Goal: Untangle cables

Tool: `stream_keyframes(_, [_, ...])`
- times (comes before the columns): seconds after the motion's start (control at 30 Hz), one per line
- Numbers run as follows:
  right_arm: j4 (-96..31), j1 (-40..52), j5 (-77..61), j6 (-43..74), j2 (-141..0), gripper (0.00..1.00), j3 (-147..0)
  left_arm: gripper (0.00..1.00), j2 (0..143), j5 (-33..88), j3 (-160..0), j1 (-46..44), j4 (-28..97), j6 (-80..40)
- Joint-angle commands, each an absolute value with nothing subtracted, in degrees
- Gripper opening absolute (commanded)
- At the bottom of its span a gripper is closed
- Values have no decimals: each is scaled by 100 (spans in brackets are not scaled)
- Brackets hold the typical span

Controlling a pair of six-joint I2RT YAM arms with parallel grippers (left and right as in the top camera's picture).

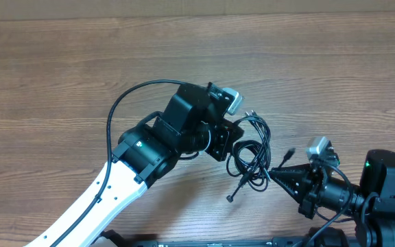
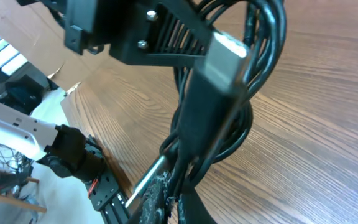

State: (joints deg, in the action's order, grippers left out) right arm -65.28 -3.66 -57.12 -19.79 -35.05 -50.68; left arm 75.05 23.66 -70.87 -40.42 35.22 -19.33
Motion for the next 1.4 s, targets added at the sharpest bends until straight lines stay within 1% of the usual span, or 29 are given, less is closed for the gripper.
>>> stream_keyframes(0.0, [-6543,-349,-5966,-2130,-3489,4,-5181,4,7489,2036,-7249,-4010,3489,-2279])
stream_keyframes(0.1, [-6353,-349,-5920,-2126,-3489,4,-5181,4,7489,1817,-7247,-4010,3671,-2274])
stream_keyframes(0.13, [-6353,-349,-5806,-2126,-3492,27,-5181,4,7489,1778,-7247,-4010,3756,-2268])
stream_keyframes(0.17, [-6353,-349,-5623,-2106,-3489,57,-5181,4,7489,1785,-7249,-4010,3841,-2161])
stream_keyframes(0.2, [-6359,-349,-5518,-2102,-3492,84,-5181,4,7489,1787,-7249,-4010,3898,-2069])
stream_keyframes(0.23, [-6361,-349,-5489,-2078,-3489,100,-5181,4,7489,1802,-7247,-4010,3962,-1957])
stream_keyframes(0.3, [-6340,-349,-5492,-2084,-3492,100,-5181,4,7489,1804,-7249,-4010,4069,-1752])
stream_keyframes(0.37, [-6270,-349,-5494,-2001,-3492,100,-5181,4,7489,1942,-7247,-4010,4263,-1282])
stream_keyframes(0.4, [-6272,-349,-5494,-1973,-3489,100,-5181,4,7489,2290,-7247,-4010,4270,-908])
stream_keyframes(0.43, [-6274,-349,-5494,-1973,-3489,100,-5181,4,7489,3089,-7249,-4012,4226,-193])
stream_keyframes(0.5, [-6313,-349,-5494,-1977,-3489,100,-5181,4,7489,3896,-7249,-4012,4187,401])
stream_keyframes(0.57, [-6198,-349,-5494,-1975,-3489,100,-5181,4,7489,4987,-7249,-4012,4185,1256])
stream_keyframes(0.7, [-6230,-349,-5487,-1975,-3492,100,-5181,4,7489,5328,-7249,-4010,4143,1337])
stream_keyframes(0.8, [-6213,-349,-5485,-1977,-3489,100,-5181,4,7487,5951,-7249,-4010,4003,1393])
stream_keyframes(1.0, [-6274,-349,-5489,-1977,-3489,100,-5177,4,7487,6121,-7249,-4010,3999,1420])
stream_keyframes(1.03, [-6311,-349,-5489,-1981,-3492,96,-5177,4,7487,6139,-7249,-4010,3999,1417])
stream_keyframes(1.07, [-6311,-349,-5463,-1984,-3489,84,-5177,4,7487,6154,-7249,-4010,4001,1420])
stream_keyframes(1.1, [-6283,-349,-5411,-2001,-3492,69,-5177,4,7489,6147,-7249,-4007,3983,1420])
stream_keyframes(1.13, [-6285,-349,-5406,-1999,-3489,50,-5177,4,7487,6149,-7249,-4007,3966,1420])
stream_keyframes(1.17, [-6324,-349,-5402,-1999,-3489,41,-5177,4,7487,6149,-7249,-4007,3948,1420])
stream_keyframes(1.2, [-6337,-349,-5402,-1999,-3492,34,-5177,4,7487,6149,-7249,-4005,3920,1420])
stream_keyframes(1.23, [-6348,-349,-5404,-1999,-3492,25,-5177,4,7487,6160,-7249,-4005,3806,1404])
stream_keyframes(1.27, [-6357,-349,-5404,-1999,-3489,21,-5177,4,7487,6158,-7249,-4005,3701,1271])
stream_keyframes(1.3, [-6353,-349,-5404,-2001,-3489,15,-5177,4,7487,6156,-7249,-4005,3610,1170])
stream_keyframes(1.33, [-6348,-349,-5404,-2001,-3492,13,-5177,4,7487,6154,-7249,-4005,3592,1162])
stream_keyframes(1.37, [-6318,-349,-5406,-1999,-3492,4,-5177,4,7487,6141,-7249,-4003,3505,1155])
